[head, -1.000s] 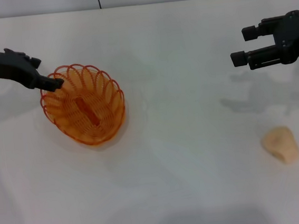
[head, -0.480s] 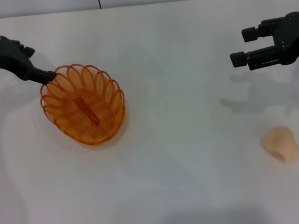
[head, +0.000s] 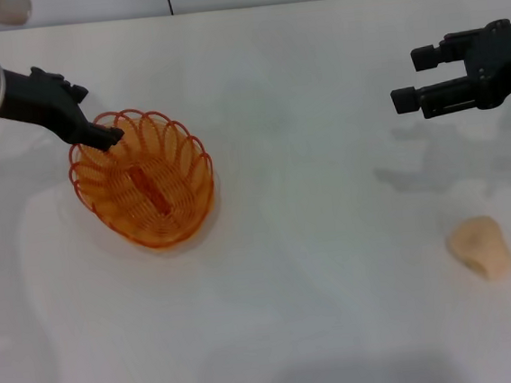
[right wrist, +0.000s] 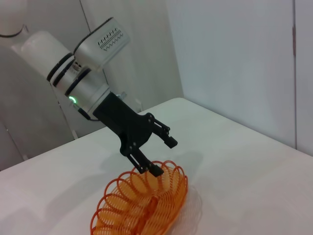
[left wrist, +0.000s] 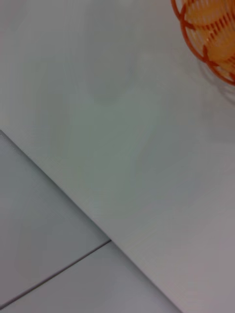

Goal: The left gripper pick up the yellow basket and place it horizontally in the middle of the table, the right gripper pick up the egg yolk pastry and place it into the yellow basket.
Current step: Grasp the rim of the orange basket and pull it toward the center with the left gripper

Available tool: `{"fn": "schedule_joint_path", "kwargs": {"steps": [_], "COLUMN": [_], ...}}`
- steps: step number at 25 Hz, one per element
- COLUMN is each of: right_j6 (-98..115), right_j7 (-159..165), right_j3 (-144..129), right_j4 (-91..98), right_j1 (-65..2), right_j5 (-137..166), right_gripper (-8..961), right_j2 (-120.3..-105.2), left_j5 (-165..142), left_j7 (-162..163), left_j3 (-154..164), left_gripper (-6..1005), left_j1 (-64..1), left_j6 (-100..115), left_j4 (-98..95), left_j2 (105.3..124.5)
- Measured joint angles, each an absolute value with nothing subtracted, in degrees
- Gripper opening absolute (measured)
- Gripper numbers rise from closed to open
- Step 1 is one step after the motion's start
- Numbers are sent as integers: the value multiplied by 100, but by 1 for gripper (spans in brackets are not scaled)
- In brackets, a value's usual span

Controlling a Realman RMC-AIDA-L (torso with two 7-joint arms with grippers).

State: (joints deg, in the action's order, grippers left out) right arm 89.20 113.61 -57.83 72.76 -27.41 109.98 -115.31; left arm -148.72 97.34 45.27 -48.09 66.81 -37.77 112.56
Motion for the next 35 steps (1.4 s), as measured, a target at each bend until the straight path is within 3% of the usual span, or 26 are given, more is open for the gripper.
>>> {"fn": "schedule_joint_path", "kwargs": {"steps": [15,31,33,35], "right_j6": [8921,8915,8913,8912], "right_j7": [11364,11388,11390,11390], "right_j3": [-5783,-5783,-5781,-5779], "right_j4": [7285,7326,7328,7330], "right_j1": [-2742,-2742,-2742,-2742], "right_j5": [10994,10994,10994,10994], "right_gripper": [764,763,763,763], "right_j2": [-11527,-11522,-11522,-11522], "left_j5": [-14825,-14765,-14765,-14765], "left_j7": [9701,9714,9721,9727], "left_j3": [4524,4541,4537,4533], "left_gripper": [732,720,522,497], "left_j1": [-4639,-4617,-4614,-4609], "left_j6": [6578,6549,6532,6522], "left_j4": [-3743,-3744,-3744,-3744], "left_j2": [11484,11469,11461,11448]}}
